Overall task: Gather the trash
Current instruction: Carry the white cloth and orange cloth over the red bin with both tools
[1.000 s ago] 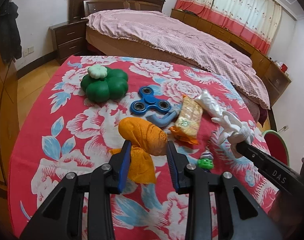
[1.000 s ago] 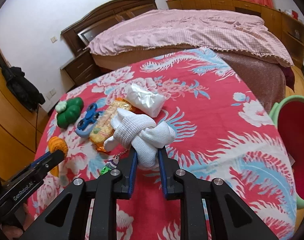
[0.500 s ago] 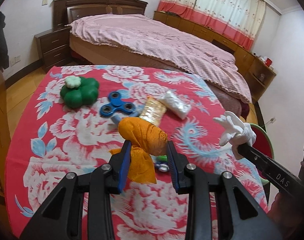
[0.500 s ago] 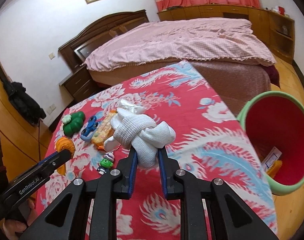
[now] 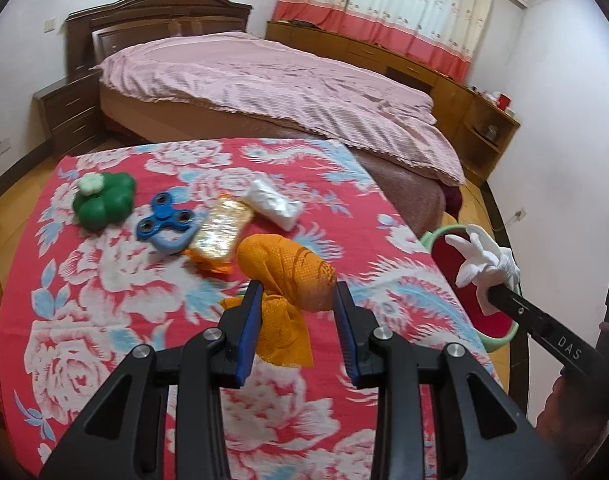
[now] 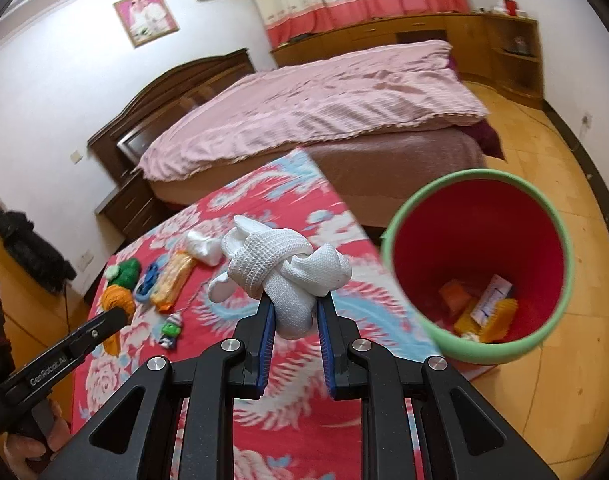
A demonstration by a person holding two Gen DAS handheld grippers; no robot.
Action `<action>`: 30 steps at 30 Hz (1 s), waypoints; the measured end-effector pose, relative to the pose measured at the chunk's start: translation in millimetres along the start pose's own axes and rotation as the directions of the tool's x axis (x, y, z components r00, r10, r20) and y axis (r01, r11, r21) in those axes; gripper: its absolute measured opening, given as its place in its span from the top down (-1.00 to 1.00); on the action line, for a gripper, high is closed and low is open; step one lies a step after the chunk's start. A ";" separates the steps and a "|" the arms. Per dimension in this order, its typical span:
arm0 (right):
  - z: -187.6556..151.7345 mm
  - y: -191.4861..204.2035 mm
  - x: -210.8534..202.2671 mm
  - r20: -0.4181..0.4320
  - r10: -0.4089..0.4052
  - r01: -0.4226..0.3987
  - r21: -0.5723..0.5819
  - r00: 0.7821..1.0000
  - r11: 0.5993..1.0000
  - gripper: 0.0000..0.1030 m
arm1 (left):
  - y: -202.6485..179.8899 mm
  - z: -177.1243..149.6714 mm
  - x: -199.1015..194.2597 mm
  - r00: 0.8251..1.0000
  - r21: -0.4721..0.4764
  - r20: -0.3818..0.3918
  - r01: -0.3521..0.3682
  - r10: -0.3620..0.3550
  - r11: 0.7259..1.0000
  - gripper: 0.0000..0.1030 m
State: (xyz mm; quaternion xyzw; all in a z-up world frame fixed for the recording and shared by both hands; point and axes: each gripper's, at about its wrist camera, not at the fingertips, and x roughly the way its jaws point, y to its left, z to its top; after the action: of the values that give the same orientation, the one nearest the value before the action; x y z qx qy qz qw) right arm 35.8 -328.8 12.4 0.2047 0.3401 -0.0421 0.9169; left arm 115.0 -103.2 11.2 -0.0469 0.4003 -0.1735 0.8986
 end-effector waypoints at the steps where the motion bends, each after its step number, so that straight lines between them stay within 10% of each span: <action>1: 0.2 -2.6 -1.7 0.004 -0.004 0.004 0.006 1.000 1.000 0.60 | -5.4 0.3 0.9 1.000 0.009 -0.003 0.007 -0.007 1.000 0.32; 30: -6.2 -128.4 -8.6 -0.012 -0.184 0.182 0.235 0.983 0.955 0.46 | -129.2 6.4 67.6 0.987 0.223 -0.116 0.137 -0.114 0.965 0.32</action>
State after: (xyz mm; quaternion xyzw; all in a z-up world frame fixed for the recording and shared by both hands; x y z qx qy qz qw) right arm -2.3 -444.1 -30.9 0.2789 0.3455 -0.1678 0.8801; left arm 126.1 -248.0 -3.2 0.0414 0.4192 -0.2776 0.8634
